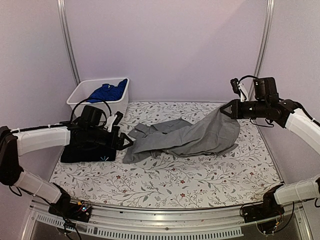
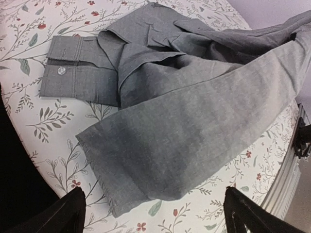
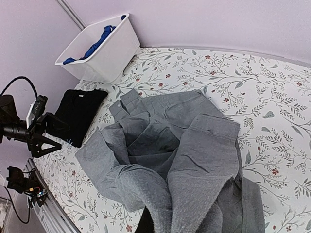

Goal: Fold and stack the mixed laundry pile
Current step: Pick up the crumpled shirt from the center of the board.

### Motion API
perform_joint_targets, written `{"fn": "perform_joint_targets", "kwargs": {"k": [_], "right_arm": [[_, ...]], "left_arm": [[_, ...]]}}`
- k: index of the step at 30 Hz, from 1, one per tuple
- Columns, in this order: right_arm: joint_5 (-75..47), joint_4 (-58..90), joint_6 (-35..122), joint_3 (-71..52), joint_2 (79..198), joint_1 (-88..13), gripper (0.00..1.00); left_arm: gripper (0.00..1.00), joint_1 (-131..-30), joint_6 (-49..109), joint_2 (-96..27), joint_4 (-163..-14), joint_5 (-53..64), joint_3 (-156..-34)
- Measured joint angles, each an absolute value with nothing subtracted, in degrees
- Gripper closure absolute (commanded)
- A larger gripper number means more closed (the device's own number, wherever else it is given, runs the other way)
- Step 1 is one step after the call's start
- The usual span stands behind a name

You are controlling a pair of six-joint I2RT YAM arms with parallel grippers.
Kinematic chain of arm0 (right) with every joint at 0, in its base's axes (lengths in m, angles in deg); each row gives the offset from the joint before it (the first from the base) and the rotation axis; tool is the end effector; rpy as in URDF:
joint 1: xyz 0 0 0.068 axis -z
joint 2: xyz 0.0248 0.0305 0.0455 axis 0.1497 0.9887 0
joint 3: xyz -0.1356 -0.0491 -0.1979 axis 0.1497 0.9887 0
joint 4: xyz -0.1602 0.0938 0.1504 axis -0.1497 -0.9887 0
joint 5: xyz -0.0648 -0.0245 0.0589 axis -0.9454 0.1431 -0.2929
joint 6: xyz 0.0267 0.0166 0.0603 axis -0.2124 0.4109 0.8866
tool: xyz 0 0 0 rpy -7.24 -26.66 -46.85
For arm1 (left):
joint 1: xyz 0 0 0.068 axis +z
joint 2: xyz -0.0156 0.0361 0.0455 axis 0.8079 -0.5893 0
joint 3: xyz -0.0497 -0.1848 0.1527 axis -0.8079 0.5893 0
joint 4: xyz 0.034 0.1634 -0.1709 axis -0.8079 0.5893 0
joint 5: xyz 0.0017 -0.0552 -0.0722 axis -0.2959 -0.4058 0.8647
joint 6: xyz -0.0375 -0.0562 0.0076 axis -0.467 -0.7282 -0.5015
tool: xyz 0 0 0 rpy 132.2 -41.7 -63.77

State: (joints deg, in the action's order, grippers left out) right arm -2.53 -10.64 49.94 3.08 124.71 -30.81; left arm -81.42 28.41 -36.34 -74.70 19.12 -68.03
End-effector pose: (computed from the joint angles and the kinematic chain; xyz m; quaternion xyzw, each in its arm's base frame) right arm 0.2349 0.1153 0.3091 -0.1490 0.8505 0.2875 0.4144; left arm 0.2355 -0.1458 0.1911 0.1887 0.8849 -0.2996 0.3026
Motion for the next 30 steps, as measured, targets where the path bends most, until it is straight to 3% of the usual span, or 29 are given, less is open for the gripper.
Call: {"fn": "perform_joint_targets", "kwargs": {"k": [8, 15, 30], "right_arm": [[-4.3, -16.1, 47.5, 2.9, 124.6, -23.4, 1.0], [-5.2, -20.0, 46.0, 6.4, 125.5, -21.0, 1.0], [-5.3, -22.9, 46.9, 10.5, 129.2, -20.9, 1.0]], "left_arm": [[0.15, -80.6, 30.9, -47.7, -72.1, 19.9, -74.7], [0.24, -75.9, 36.0, -57.5, -70.0, 34.4, -81.8], [0.22, -74.7, 46.5, -77.0, -66.3, 47.1, -96.3]]}}
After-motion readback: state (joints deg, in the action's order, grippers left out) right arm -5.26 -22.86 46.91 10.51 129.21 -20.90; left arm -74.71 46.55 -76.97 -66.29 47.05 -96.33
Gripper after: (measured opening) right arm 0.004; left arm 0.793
